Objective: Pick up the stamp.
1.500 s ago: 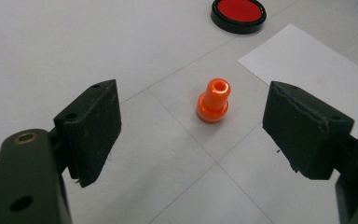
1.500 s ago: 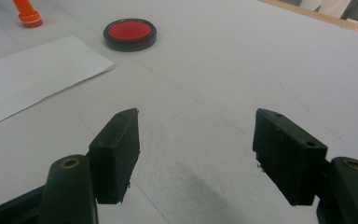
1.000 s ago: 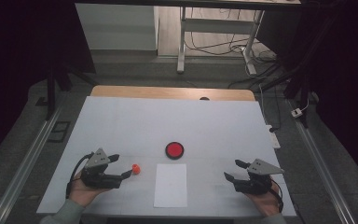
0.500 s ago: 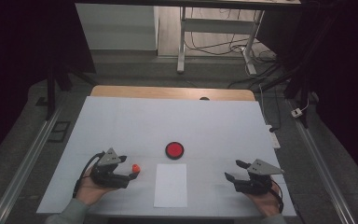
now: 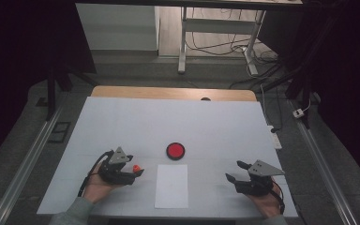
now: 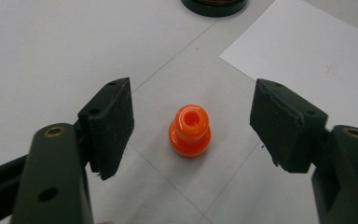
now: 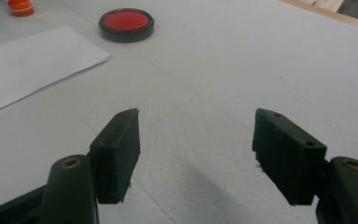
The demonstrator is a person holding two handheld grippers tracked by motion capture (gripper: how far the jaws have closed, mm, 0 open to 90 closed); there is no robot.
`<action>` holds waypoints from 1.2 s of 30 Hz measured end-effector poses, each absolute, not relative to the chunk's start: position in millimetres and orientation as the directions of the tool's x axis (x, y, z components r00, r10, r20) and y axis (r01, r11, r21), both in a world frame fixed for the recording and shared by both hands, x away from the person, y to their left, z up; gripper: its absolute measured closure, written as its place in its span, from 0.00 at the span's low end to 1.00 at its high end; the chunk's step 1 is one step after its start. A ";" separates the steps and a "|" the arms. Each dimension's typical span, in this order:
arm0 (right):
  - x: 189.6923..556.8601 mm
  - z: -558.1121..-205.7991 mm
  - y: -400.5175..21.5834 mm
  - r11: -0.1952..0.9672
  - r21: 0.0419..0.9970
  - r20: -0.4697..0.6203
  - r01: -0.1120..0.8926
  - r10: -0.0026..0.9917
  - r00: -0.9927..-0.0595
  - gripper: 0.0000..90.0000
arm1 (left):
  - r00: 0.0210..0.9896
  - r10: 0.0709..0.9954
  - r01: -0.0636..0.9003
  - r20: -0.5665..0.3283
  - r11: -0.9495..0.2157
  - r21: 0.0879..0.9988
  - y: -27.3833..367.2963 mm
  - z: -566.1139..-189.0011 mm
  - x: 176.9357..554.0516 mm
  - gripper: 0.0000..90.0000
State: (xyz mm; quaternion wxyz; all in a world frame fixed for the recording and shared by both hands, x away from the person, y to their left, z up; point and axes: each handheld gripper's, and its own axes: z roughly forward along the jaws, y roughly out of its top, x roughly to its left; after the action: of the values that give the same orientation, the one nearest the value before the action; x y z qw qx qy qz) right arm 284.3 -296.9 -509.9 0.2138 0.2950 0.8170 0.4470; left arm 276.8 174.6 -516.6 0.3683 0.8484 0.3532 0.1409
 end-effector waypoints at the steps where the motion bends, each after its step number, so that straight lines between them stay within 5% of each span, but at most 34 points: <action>1: 284.3 -510.0 -296.9 0.426 0.856 -0.086 0.291 0.673 -0.734 0.35 | 0.714 0.700 0.493 -0.017 -0.485 0.722 173.8 -517.6 277.5 0.36; 36: 284.3 -512.3 -298.9 0.427 0.854 -0.082 0.298 0.675 -0.734 0.35 | 0.733 0.681 0.493 0.001 -0.532 0.688 172.9 -526.8 279.9 0.80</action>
State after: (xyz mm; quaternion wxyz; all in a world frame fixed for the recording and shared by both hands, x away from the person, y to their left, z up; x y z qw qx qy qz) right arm 284.3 -298.9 -512.3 0.2117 0.2972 0.8179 0.4449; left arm 279.9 172.9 -526.8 0.3447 0.8646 0.3394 0.1361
